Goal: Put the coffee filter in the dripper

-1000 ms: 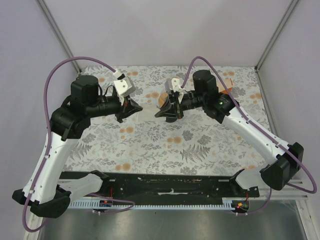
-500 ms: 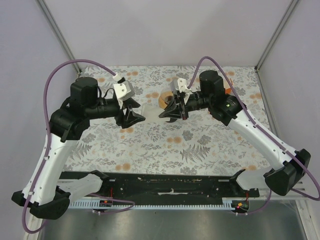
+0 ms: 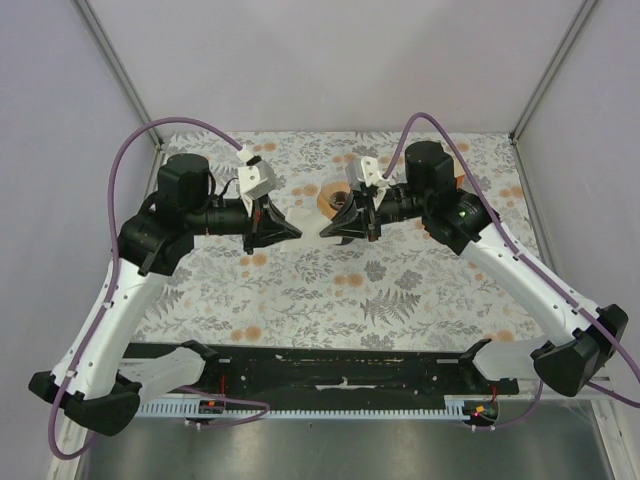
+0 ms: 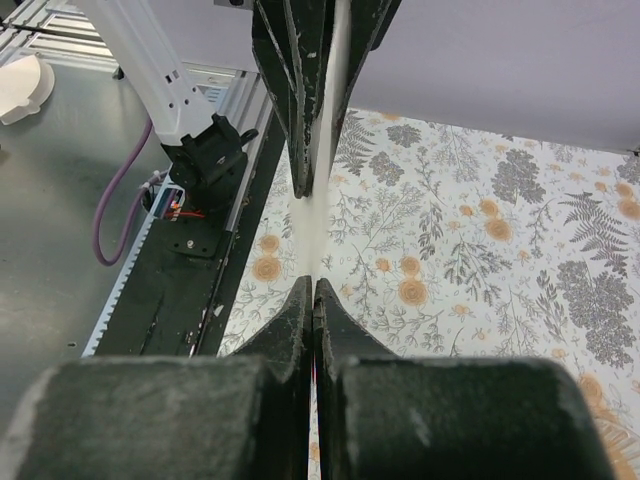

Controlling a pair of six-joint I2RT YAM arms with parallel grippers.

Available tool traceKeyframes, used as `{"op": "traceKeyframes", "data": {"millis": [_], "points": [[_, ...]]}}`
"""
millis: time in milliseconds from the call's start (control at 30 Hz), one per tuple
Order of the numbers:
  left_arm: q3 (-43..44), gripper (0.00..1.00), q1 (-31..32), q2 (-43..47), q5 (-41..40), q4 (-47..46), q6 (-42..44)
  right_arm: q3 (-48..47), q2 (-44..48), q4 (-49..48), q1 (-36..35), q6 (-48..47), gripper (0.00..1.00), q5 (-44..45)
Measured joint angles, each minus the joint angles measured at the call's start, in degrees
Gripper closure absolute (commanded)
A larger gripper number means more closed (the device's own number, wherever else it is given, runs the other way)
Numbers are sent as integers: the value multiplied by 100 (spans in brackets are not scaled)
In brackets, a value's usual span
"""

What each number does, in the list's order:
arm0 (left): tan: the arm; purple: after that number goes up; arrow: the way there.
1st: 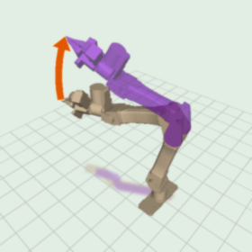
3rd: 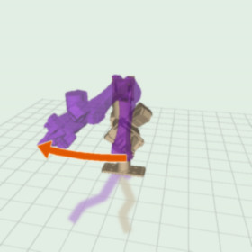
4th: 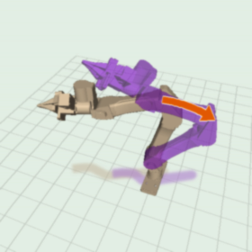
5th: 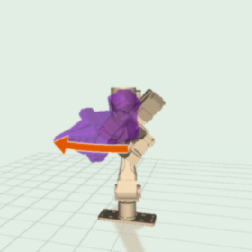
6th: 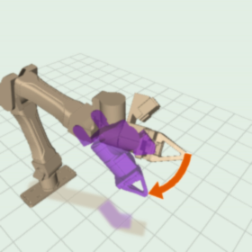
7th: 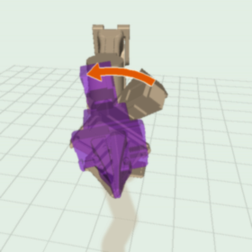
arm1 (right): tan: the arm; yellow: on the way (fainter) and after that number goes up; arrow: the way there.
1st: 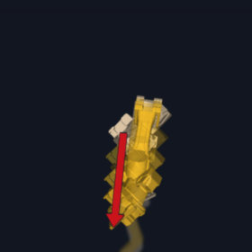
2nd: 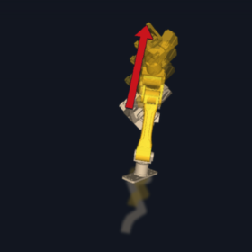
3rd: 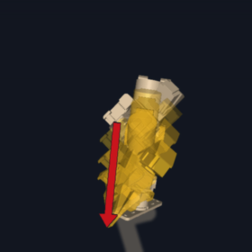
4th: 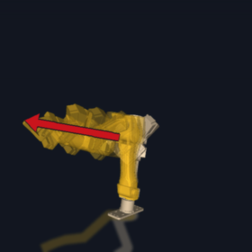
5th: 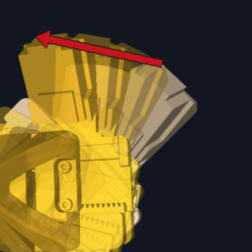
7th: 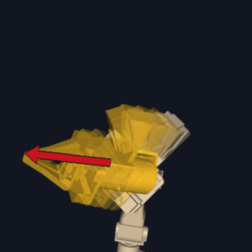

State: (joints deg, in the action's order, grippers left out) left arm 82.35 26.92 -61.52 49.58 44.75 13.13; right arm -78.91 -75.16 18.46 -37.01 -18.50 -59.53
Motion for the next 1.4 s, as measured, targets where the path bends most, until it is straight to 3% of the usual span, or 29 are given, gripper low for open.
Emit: {"op": "traceKeyframes", "data": {"millis": [33,133,300,567,767,1400], "points": [[-37,98,11,0,28,-39,-44,0,0,-4,0,7,81,0],[-101,98,22,2,22,-125,-98,4,2,-13,0,57,59,72],[-103,98,59,81,-472,-83,140,260,352,-131,-109,-20,44,804],[-168,98,452,619,-1220,-46,1209,1471,1860,-1690,-789,-435,41,1958],[-323,98,778,793,-1639,-48,1908,1613,1891,-2590,-1161,-813,41,2404],[-358,98,896,699,-1947,-74,2081,1613,1611,-2682,-1453,-1364,50,2511]]}}
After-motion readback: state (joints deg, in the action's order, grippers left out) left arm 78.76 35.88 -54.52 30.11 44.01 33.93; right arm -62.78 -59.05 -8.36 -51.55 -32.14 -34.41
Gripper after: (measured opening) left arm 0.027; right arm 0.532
